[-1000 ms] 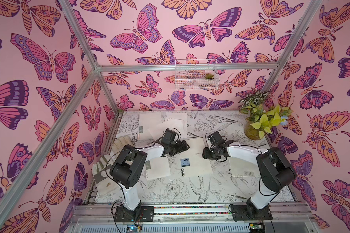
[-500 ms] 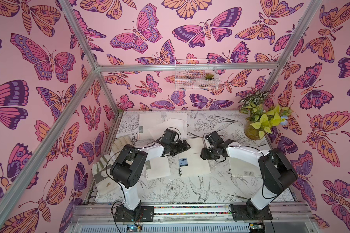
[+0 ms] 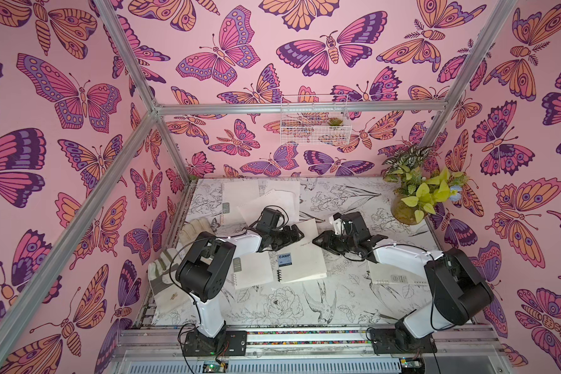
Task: Tear off pages from different notebooks
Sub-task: Open the notebook at the center of the board.
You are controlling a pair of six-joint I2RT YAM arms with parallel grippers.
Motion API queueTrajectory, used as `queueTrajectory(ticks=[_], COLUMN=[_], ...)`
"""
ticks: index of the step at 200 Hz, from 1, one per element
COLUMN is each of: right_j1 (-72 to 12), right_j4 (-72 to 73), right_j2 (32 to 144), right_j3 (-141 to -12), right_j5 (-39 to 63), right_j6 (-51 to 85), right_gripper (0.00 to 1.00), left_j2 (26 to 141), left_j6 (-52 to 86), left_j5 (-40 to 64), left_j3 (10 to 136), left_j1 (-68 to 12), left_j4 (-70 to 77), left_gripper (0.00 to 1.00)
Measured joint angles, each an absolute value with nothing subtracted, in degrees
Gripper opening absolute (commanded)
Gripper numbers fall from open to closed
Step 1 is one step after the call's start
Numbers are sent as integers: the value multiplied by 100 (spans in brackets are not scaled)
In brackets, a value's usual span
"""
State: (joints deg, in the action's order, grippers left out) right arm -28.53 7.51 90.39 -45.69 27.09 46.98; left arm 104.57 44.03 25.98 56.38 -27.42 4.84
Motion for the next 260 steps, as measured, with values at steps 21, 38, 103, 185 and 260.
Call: queueTrajectory(ticks=[21, 38, 103, 185, 260], right_j1=[-2853, -2853, -2893, -3256, -5140], right_j4=[963, 967, 364, -2571, -4366], right_j2=[9168, 9301, 9644, 8079, 9150], right_j3=[-4593, -4663, -5109, -6069, -8071], right_j5=[2864, 2950, 2825, 987, -1249], right_j6=[4842, 4864, 4665, 3343, 3065], right_gripper=[42, 40, 0, 0, 7], left_j2=[10438, 10431, 10103, 8309, 8722], left_j6=[4414, 4442, 4530, 4508, 5054], left_j5=[2630, 2681, 2816, 2532, 2810], left_j3=[5586, 5542, 5308, 5111, 5068], left_j1=[-2705, -2683, -2534, -2353, -2353], left_j4=[585, 670, 812, 766, 1540], left_gripper=[90, 90, 94, 100, 97])
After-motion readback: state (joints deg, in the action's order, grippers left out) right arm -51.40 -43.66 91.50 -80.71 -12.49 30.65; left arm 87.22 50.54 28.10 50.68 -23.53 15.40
